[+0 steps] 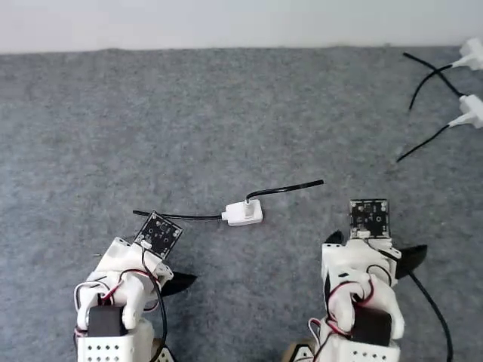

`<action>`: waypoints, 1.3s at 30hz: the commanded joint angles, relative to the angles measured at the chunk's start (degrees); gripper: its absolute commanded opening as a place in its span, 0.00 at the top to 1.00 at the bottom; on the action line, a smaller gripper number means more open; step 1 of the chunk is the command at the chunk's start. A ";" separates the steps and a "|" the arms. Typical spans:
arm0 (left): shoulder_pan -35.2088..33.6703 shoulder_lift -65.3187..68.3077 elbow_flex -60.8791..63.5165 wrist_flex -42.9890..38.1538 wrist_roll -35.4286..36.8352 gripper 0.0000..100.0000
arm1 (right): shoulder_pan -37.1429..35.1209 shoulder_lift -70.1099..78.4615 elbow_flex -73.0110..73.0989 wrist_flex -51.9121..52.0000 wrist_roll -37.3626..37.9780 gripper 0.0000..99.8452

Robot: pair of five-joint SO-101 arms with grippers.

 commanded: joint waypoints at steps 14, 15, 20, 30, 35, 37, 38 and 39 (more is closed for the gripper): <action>0.18 0.18 -0.48 0.35 -0.79 0.50 | 1.98 -1.36 8.44 7.25 1.14 0.44; 0.18 0.18 -0.48 0.35 -0.79 0.50 | 1.98 -1.36 8.44 8.92 1.14 0.44; 0.18 0.18 -0.48 0.35 -0.79 0.50 | 3.47 -1.36 8.44 8.66 1.14 0.44; 0.18 0.18 -0.48 0.35 -0.79 0.50 | 3.38 -1.36 8.44 8.66 1.14 0.44; 0.18 0.18 -0.48 0.35 -0.79 0.50 | 3.38 -1.36 8.44 8.66 1.14 0.44; 0.18 0.18 -0.48 0.35 -0.79 0.50 | 3.38 -1.36 8.44 8.66 1.14 0.44; 0.18 0.18 -0.48 0.35 -0.79 0.50 | 3.38 -1.36 8.44 8.66 1.14 0.44; 0.18 0.18 -0.48 0.35 -0.79 0.50 | 3.38 -1.36 8.44 8.66 1.14 0.44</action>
